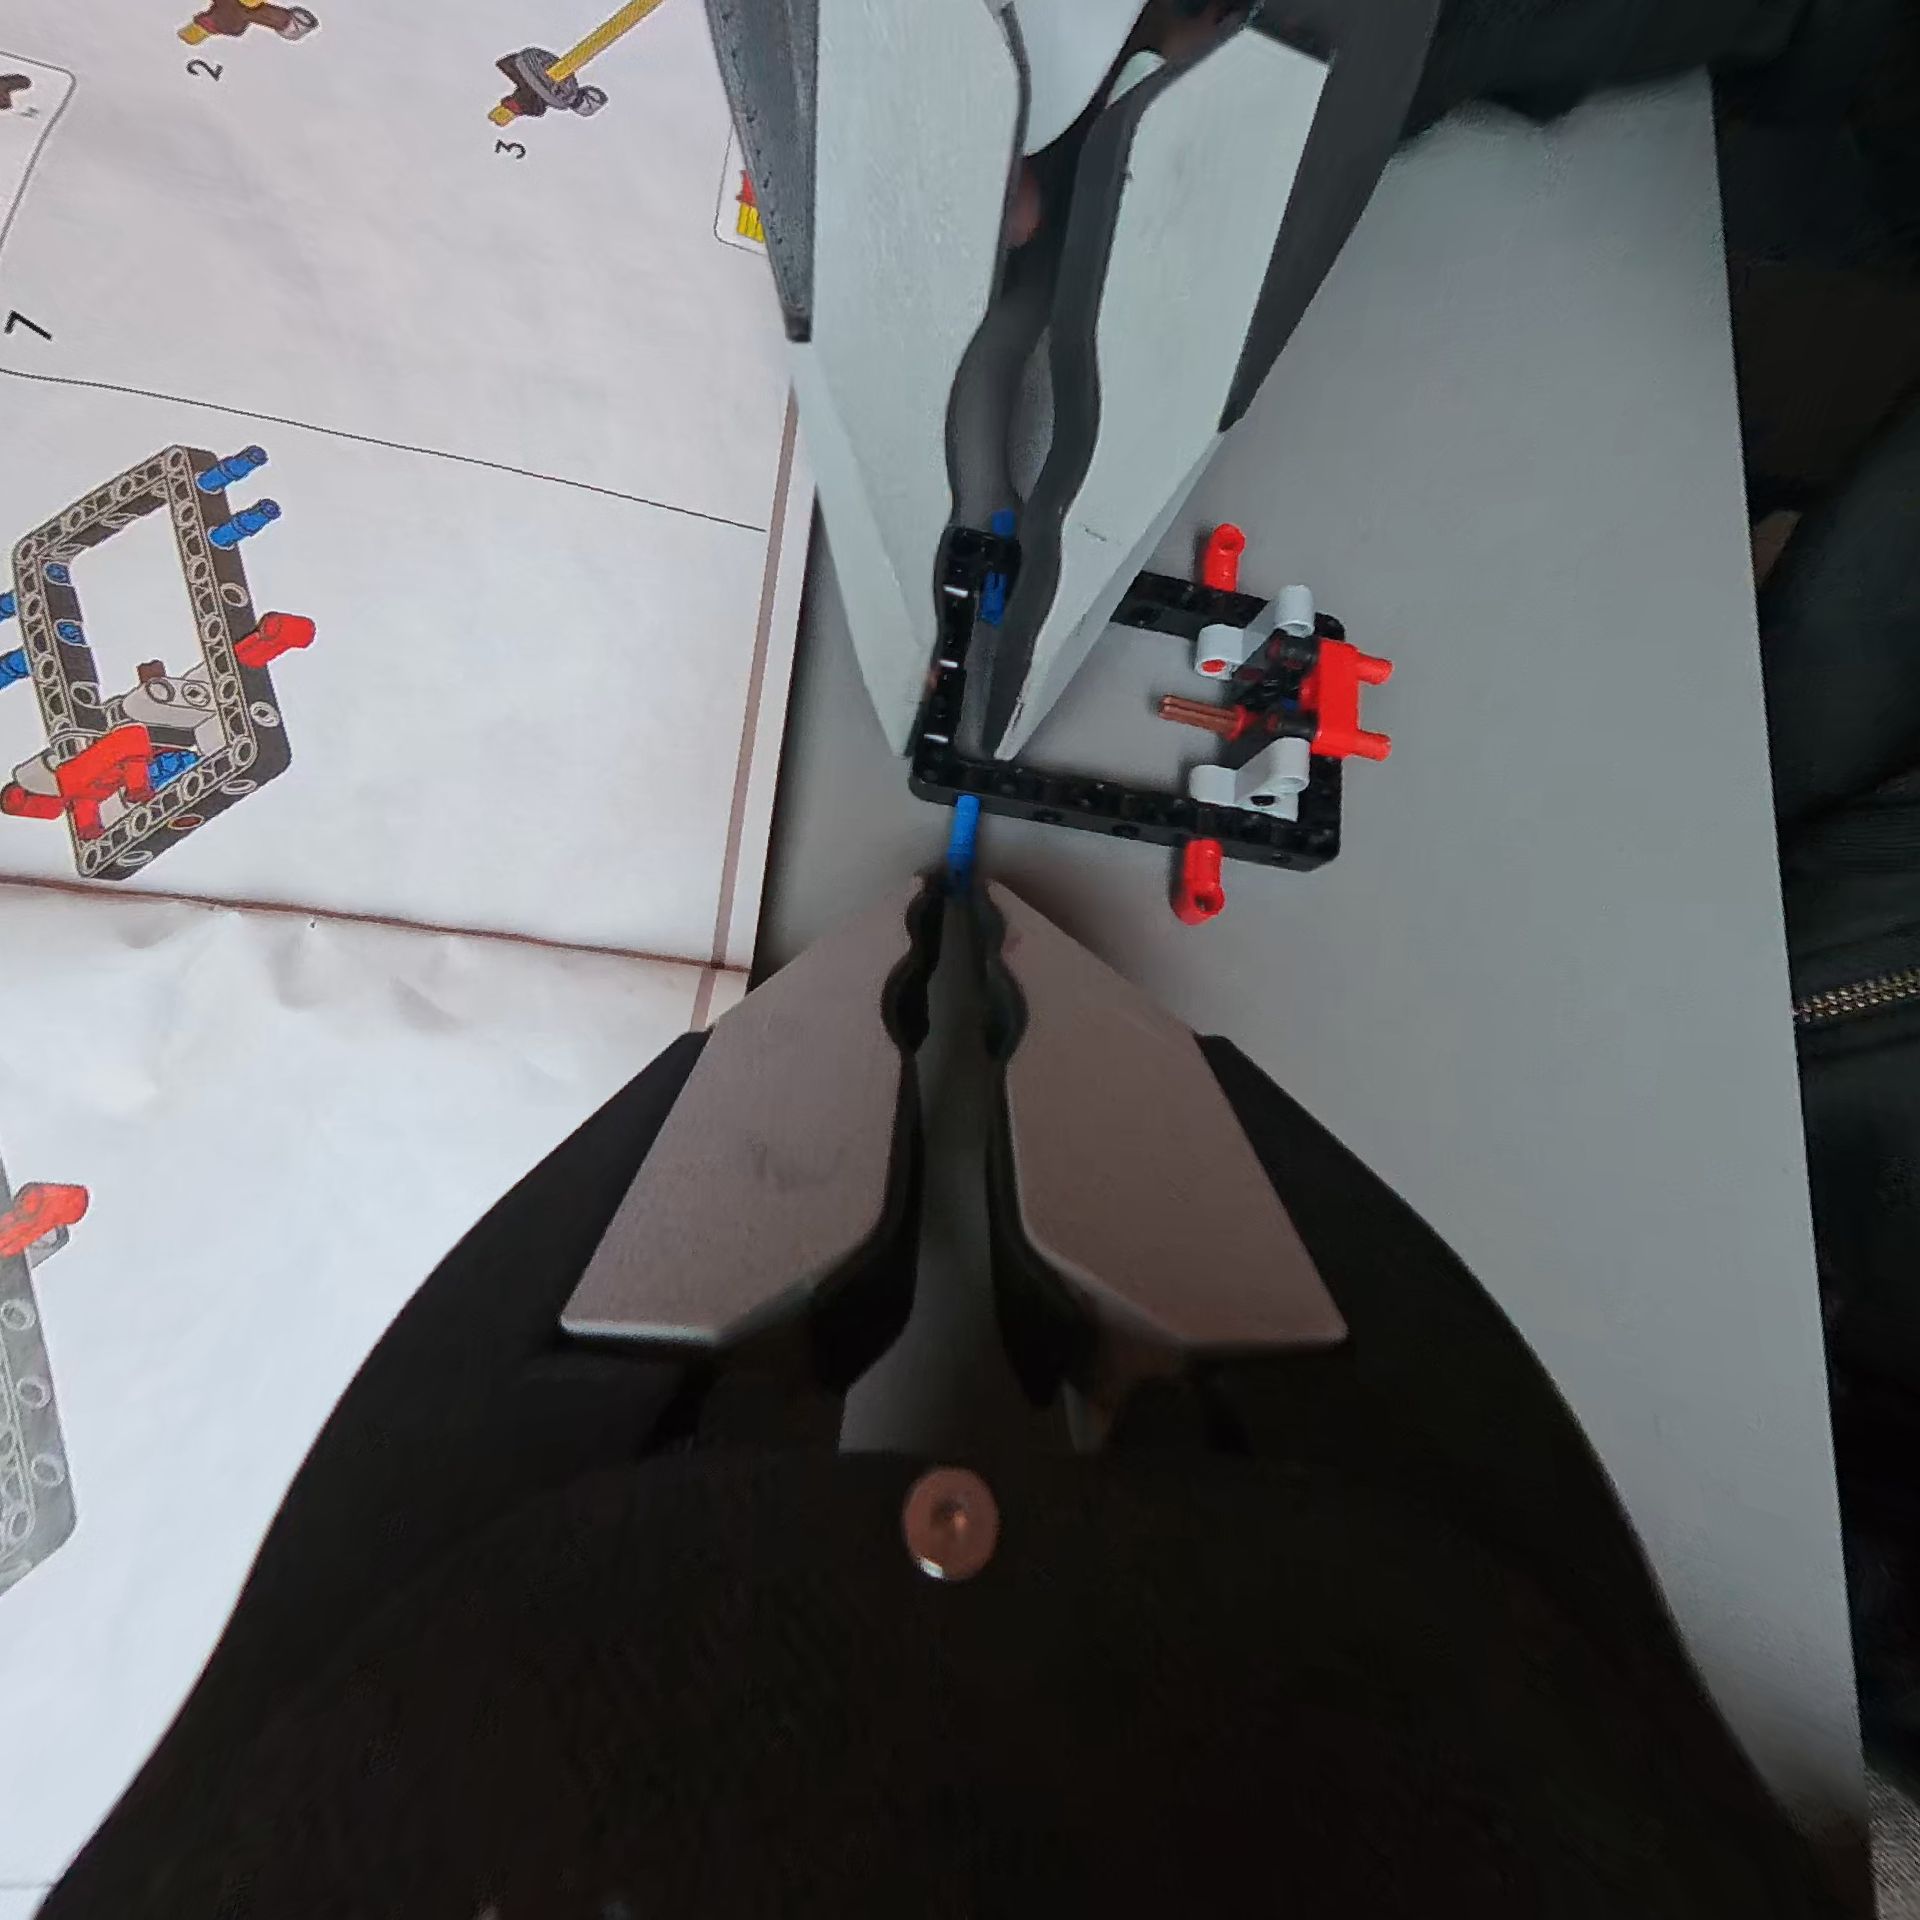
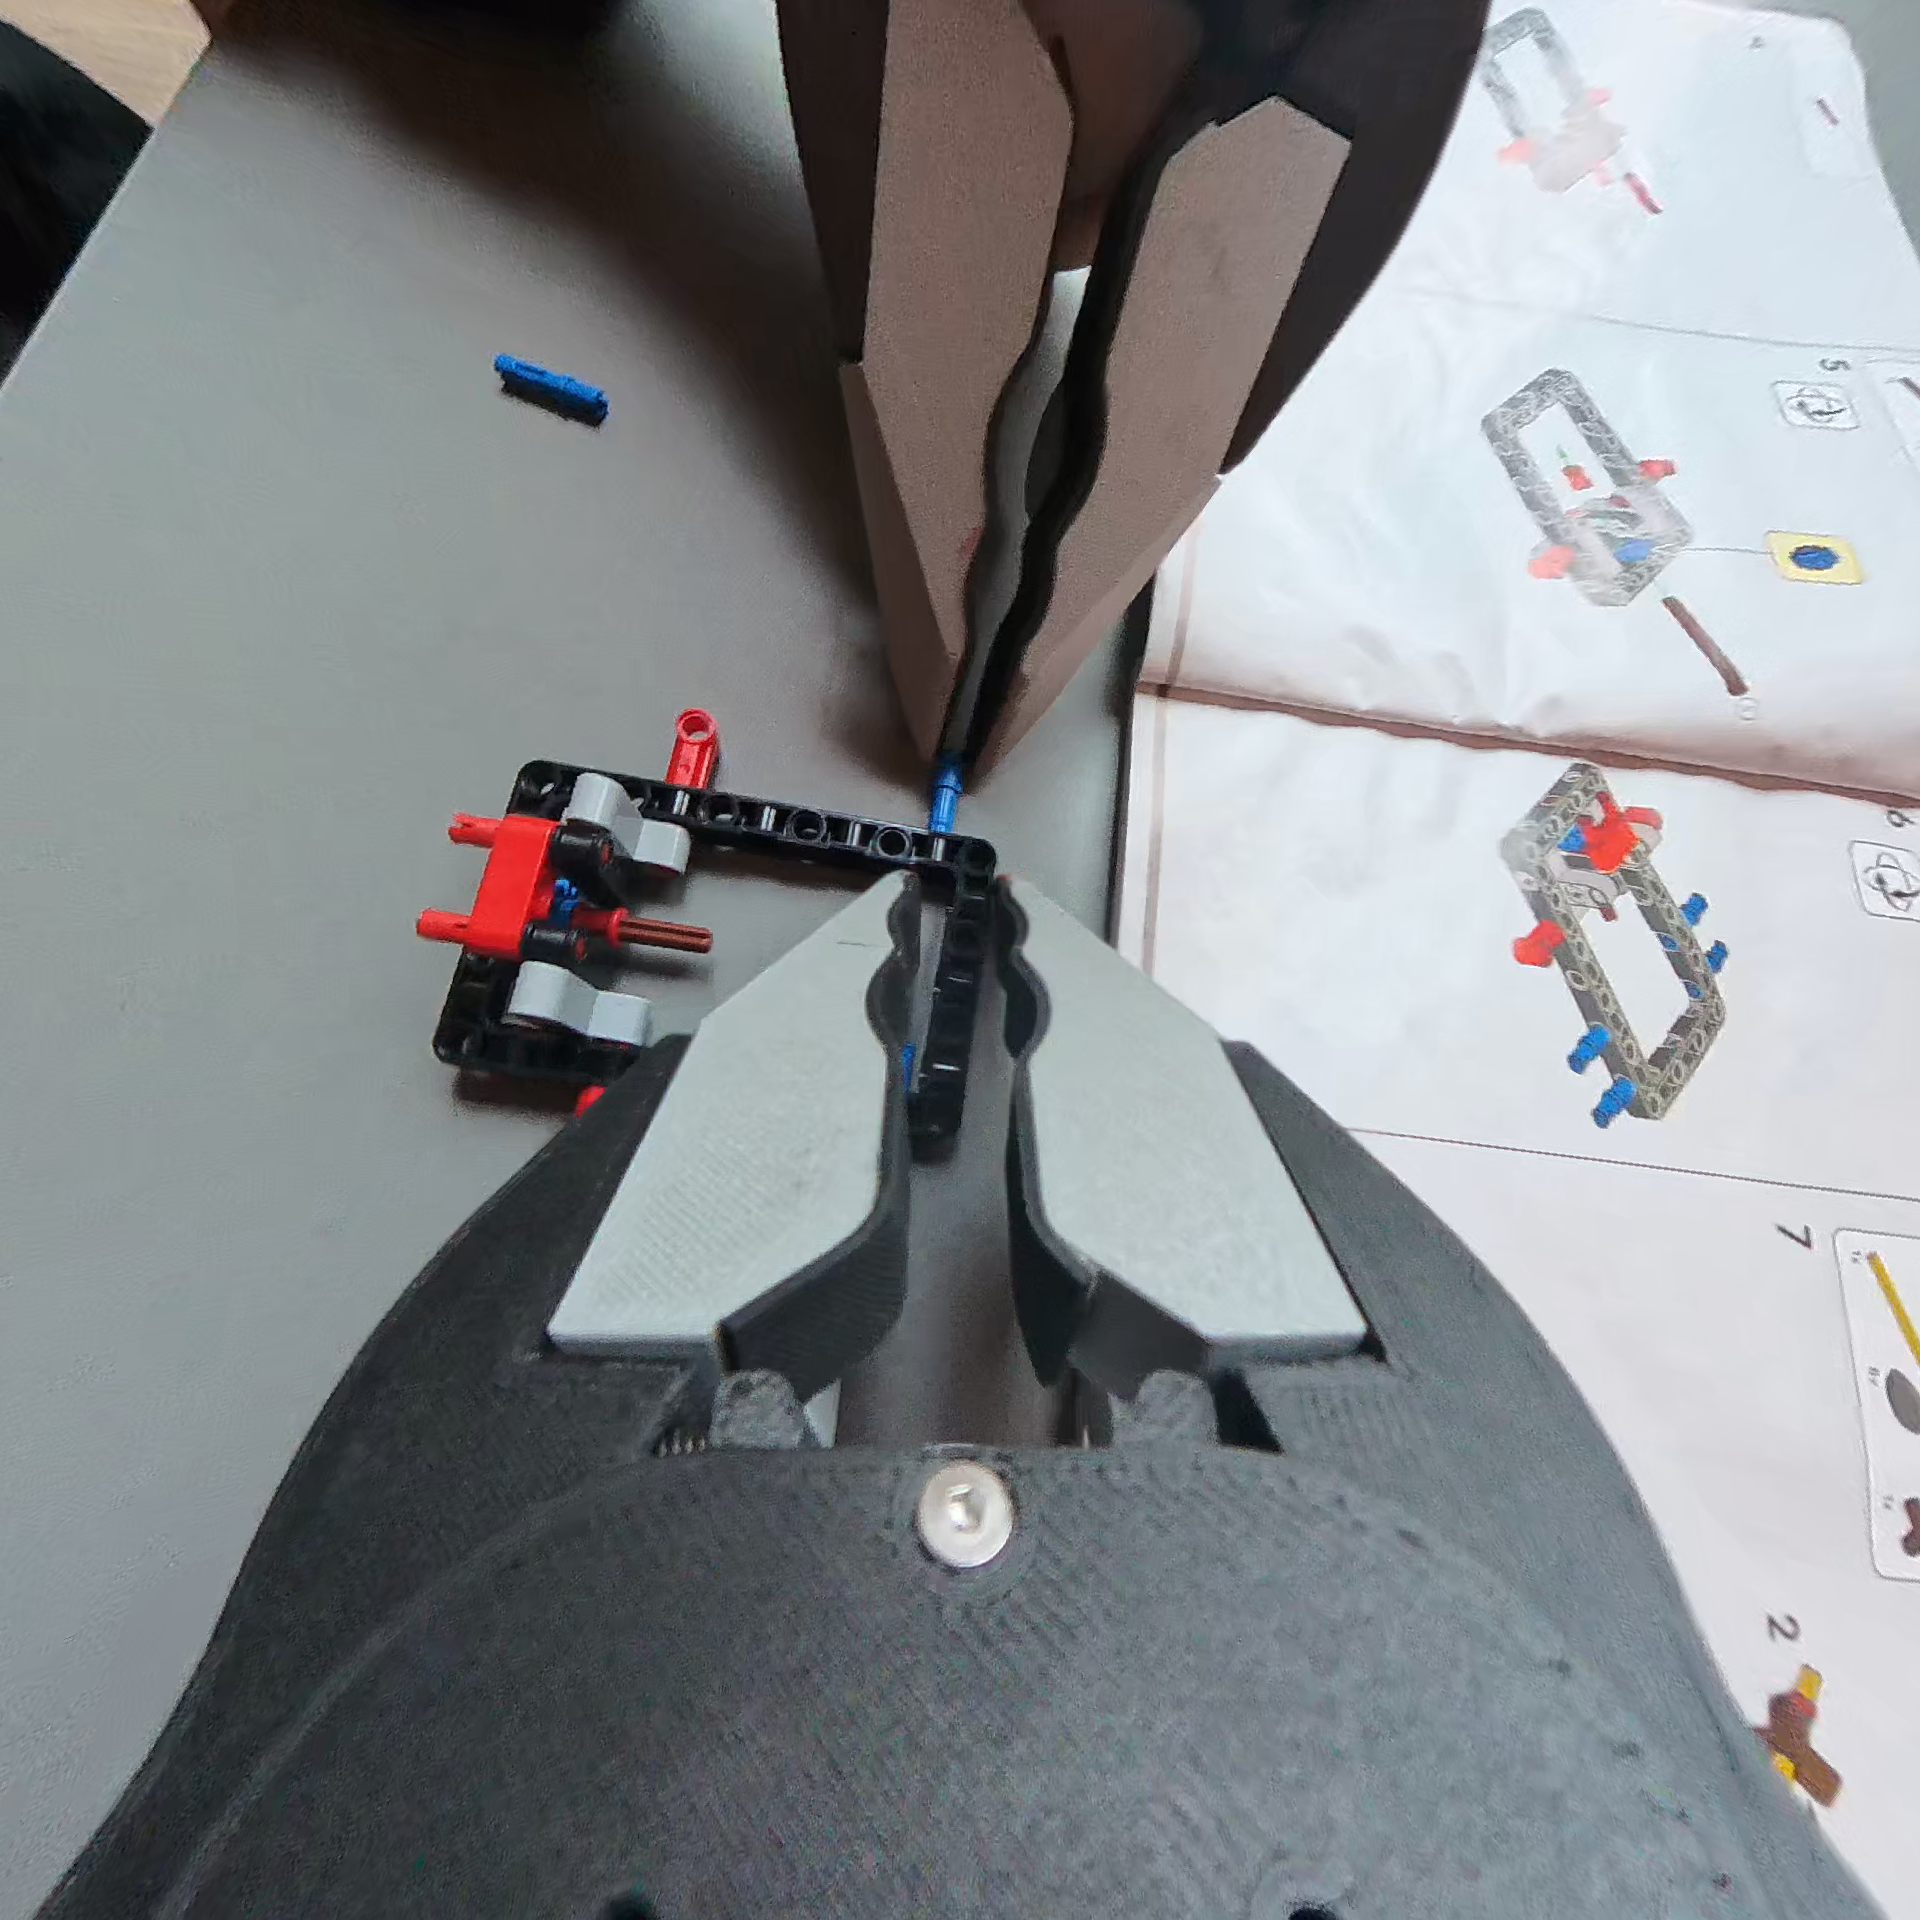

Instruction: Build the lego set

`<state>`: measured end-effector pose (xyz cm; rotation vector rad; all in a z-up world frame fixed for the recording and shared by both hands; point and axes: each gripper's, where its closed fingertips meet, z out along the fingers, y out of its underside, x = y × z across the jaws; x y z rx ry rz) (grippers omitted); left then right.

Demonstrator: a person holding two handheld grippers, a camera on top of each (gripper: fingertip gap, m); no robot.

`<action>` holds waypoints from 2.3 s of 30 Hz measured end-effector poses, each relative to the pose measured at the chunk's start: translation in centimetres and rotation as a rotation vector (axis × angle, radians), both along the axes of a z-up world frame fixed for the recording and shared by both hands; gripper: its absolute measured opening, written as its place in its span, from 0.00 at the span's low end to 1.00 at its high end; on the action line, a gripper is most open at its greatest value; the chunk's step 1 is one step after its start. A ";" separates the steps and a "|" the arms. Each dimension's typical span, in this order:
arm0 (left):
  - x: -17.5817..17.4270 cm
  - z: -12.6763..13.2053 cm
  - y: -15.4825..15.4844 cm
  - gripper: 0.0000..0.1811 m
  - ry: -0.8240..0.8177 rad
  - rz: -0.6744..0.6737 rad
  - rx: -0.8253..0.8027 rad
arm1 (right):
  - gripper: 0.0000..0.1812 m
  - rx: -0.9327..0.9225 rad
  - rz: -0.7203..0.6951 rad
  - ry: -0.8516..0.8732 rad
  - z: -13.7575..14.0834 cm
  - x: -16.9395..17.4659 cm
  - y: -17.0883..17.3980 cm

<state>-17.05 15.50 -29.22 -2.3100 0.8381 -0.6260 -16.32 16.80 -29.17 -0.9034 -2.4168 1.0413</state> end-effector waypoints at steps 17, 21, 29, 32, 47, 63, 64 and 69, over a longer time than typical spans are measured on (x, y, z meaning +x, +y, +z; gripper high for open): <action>0.8 -0.1 -0.1 0.01 0.024 -0.057 0.011 | 0.04 -0.008 0.046 -0.028 -0.1 0.5 -0.3; 0.8 -0.1 -0.1 0.01 0.012 -0.054 0.001 | 0.04 -0.021 0.045 -0.047 -0.1 0.6 -0.3; 0.8 -0.1 -0.1 0.01 0.013 -0.053 0.024 | 0.17 -0.004 0.051 0.028 0.9 1.3 0.1; 0.7 -0.1 -0.2 0.01 -0.001 -0.047 0.021 | 0.20 -0.024 0.021 0.000 1.4 1.4 -0.4; 1.3 0.0 -0.7 0.01 -0.041 -0.079 0.009 | 0.17 -0.012 -0.028 -0.042 -0.2 0.9 -1.2; 0.0 0.0 -0.8 0.01 -0.011 -0.003 0.013 | 0.12 -0.142 -0.296 -0.155 2.6 3.2 -0.6; 0.0 0.0 -0.8 0.01 -0.002 0.001 0.015 | 0.12 -0.183 -0.307 -0.184 2.7 3.4 -1.4; -0.2 0.0 -1.2 0.01 0.027 0.002 0.032 | 0.10 -0.154 -0.314 -0.210 1.3 2.6 -3.3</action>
